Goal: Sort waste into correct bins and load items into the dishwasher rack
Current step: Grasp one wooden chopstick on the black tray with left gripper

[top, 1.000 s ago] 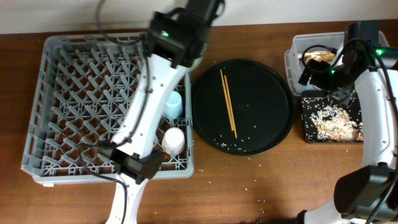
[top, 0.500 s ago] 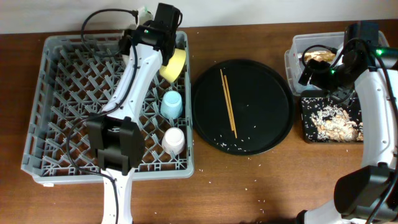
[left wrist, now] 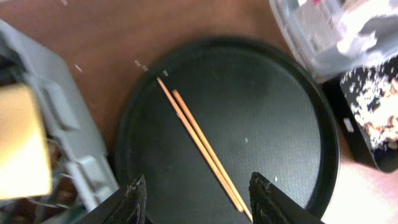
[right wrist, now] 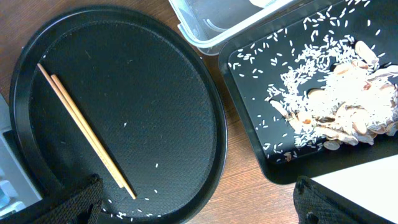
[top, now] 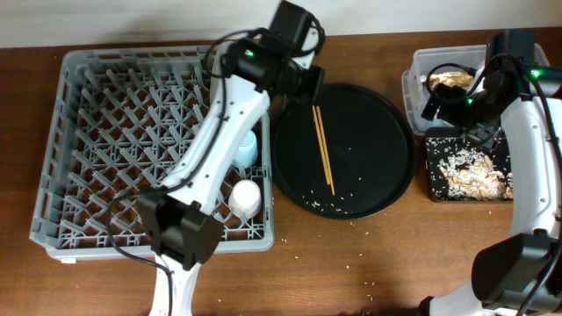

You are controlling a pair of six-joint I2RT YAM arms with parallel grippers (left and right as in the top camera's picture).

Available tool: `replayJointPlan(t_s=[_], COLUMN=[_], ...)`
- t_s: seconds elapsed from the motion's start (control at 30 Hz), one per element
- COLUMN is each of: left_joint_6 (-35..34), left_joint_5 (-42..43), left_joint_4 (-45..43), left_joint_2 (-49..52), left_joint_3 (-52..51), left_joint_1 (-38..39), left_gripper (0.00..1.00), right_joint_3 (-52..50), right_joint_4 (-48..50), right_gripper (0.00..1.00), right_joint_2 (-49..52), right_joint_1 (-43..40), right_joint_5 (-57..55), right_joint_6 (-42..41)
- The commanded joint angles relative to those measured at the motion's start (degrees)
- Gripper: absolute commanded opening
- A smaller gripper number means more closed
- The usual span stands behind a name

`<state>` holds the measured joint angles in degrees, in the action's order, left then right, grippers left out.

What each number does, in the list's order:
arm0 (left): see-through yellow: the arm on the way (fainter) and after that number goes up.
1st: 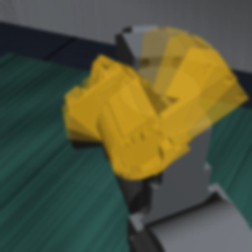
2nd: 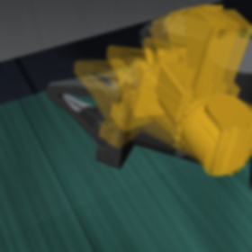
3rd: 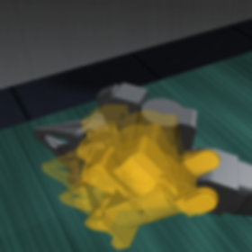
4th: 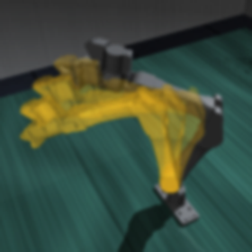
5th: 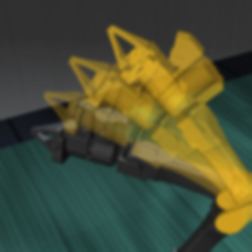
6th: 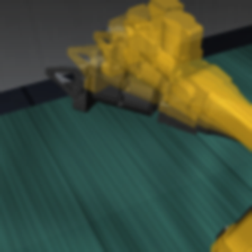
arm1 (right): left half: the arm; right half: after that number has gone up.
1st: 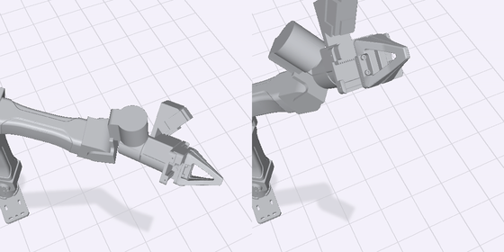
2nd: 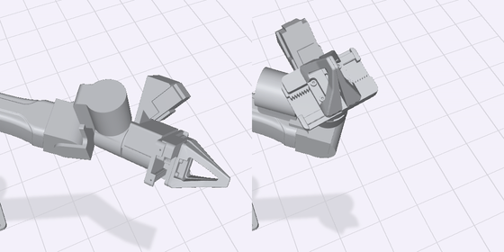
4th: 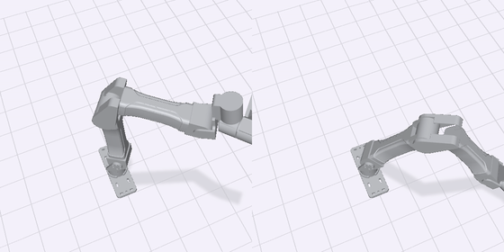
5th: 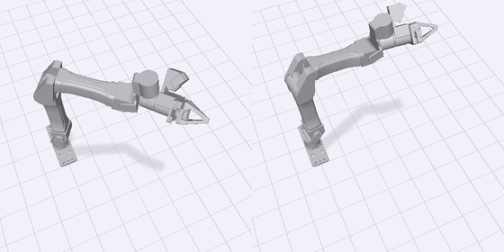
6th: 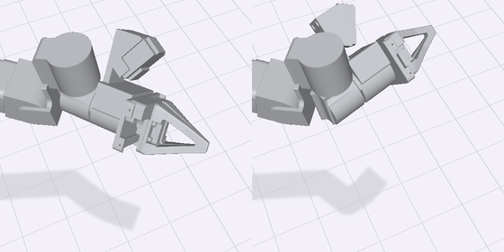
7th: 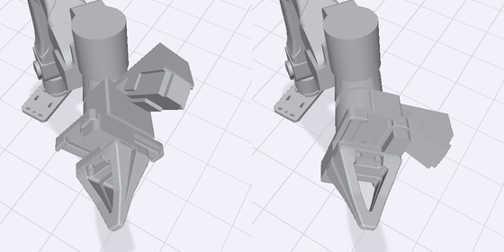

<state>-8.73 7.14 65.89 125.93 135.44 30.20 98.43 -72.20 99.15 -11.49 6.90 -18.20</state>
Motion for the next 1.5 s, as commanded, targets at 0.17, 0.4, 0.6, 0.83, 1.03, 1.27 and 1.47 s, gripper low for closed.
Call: replayJointPlan(t_s=[0.17,0.4,0.6,0.83,1.03,1.27,1.47], left_joint_6=[-22.82,-31.80,-31.76,-31.80,-31.80,-25.03,-25.07], left_joint_5=[-9.16,-16.63,-17.42,-11.80,-9.81,-14.01,-15.15], left_joint_4=[-12.96,-16.39,-16.98,-17.00,-18.49,-7.19,-5.97], left_joint_2=[12.02,17.55,17.55,19.15,20.55,20.52,21.92], left_joint_3=[-13.18,-13.20,-13.20,-14.51,-14.19,-1.01,-1.09], left_joint_1=[8.15,6.80,6.49,7.69,7.74,7.74,5.35], left_gripper=[0.51,0.45,0.35,0.12,0.03,0.53,0.55], right_joint_3=[-0.04,-0.04,-0.04,-0.04,-0.04,-0.04,-0.04], right_joint_4=[-0.02,0.00,0.00,0.00,0.00,0.00,0.00], right_gripper=[0.98,0.98,0.98,0.99,0.98,0.98,0.98], right_joint_2=[-1.33,-1.33,-1.33,-1.33,-1.33,-1.33,-1.33], right_joint_1=[-0.17,-0.17,-0.17,-0.17,-0.17,-0.17,-0.17], right_joint_5=[-0.28,-0.28,-0.28,-0.28,-0.28,-0.28,-0.28], right_joint_6=[-0.31,-0.31,-0.31,-0.31,-0.31,-0.31,-0.31])
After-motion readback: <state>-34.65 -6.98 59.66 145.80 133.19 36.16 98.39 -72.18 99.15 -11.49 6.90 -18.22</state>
